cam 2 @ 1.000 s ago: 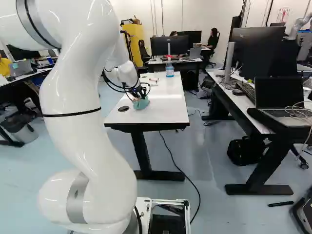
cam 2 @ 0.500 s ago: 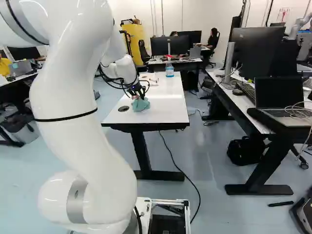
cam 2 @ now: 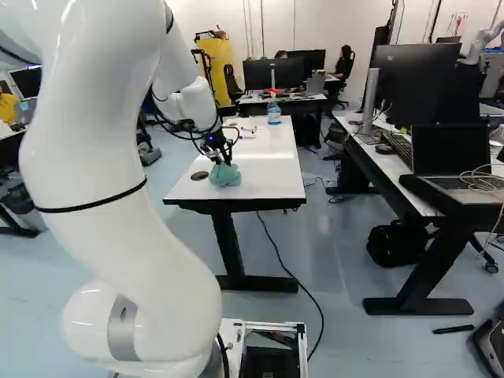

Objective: Clean the table with the green towel

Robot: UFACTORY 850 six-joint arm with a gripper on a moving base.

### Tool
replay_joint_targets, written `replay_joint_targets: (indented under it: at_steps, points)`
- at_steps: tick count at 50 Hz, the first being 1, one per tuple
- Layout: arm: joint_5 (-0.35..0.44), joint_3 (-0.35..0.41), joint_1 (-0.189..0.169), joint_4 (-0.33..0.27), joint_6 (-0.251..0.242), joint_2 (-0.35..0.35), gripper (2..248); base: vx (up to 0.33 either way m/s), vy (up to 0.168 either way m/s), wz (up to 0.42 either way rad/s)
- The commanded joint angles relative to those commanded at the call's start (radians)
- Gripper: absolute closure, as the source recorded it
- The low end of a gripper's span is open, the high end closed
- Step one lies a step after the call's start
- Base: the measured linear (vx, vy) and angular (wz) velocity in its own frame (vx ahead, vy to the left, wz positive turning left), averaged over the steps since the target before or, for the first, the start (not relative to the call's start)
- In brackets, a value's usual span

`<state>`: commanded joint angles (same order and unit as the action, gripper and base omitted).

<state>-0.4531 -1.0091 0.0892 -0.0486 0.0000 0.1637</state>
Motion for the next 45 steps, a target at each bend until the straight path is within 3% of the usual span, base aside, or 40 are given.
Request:
replay_joint_targets:
  at_steps: [12, 24, 45]
  points:
    - [-0.07, 0.03, 0.001, 0.0, 0.0, -0.059, 204, 0.0, 0.0, 0.0]
    - [-0.077, 0.035, 0.001, 0.0, 0.0, -0.097, 204, 0.0, 0.0, 0.0]
    - [-0.077, 0.036, -0.006, 0.0, 0.0, -0.097, 204, 0.0, 0.0, 0.0]
